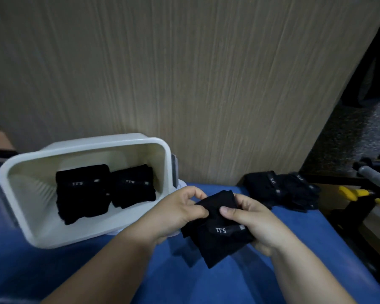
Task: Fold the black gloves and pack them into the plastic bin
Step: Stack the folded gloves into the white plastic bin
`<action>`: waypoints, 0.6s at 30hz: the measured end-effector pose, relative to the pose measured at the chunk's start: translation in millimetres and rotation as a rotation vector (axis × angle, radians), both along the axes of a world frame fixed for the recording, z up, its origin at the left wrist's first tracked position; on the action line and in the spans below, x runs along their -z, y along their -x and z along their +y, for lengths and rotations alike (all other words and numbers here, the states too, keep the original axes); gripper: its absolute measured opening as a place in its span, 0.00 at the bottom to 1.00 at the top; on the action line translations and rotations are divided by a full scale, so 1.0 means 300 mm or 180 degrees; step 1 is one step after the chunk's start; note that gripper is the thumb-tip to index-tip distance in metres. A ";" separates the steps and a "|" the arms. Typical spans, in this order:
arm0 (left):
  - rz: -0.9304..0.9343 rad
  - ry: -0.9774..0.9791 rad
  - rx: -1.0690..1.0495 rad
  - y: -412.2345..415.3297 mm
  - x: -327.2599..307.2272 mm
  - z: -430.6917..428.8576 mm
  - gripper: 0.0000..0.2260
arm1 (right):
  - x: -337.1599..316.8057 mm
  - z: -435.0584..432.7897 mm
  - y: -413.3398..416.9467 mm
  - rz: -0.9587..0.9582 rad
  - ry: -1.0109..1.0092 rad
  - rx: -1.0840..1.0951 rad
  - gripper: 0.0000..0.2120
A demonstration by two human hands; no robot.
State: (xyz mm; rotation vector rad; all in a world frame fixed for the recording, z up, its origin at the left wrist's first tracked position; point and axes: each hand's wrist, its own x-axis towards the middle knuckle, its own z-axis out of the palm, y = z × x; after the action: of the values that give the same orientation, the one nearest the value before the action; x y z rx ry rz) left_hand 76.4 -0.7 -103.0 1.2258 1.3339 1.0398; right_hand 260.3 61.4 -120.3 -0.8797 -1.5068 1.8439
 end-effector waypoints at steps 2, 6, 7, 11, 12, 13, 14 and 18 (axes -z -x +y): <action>-0.0106 0.0000 -0.0260 0.036 0.002 -0.026 0.05 | 0.012 -0.022 0.045 -0.0034 0.0007 0.0140 0.21; -0.0552 0.0047 -0.0940 0.121 0.022 -0.067 0.14 | 0.031 -0.063 0.147 0.0198 0.0007 0.0561 0.18; -0.0661 0.0099 -0.1003 0.141 0.029 -0.079 0.17 | 0.037 -0.071 0.177 0.0253 -0.0005 0.0659 0.17; -0.0879 0.0164 -0.1269 0.216 0.055 -0.119 0.17 | 0.048 -0.106 0.296 0.0401 0.0012 0.0884 0.15; -0.0865 0.0117 -0.1403 0.237 0.060 -0.126 0.17 | 0.049 -0.116 0.325 0.0419 0.0015 0.0845 0.13; -0.0850 0.0058 -0.1538 0.260 0.064 -0.132 0.16 | 0.047 -0.126 0.352 0.0431 0.0018 0.0767 0.12; -0.0834 -0.0004 -0.1667 0.283 0.066 -0.138 0.16 | 0.047 -0.135 0.379 0.0429 0.0014 0.0657 0.11; -0.0729 -0.0310 -0.2083 0.367 0.049 -0.168 0.13 | 0.039 -0.153 0.491 0.0320 -0.0141 0.0274 0.14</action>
State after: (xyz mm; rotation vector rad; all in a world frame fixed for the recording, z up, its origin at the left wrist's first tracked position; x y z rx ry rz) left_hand -33.6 -51.1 -117.9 0.7058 1.5494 1.6625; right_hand 113.1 15.5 -132.0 -0.8064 -1.4208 1.7598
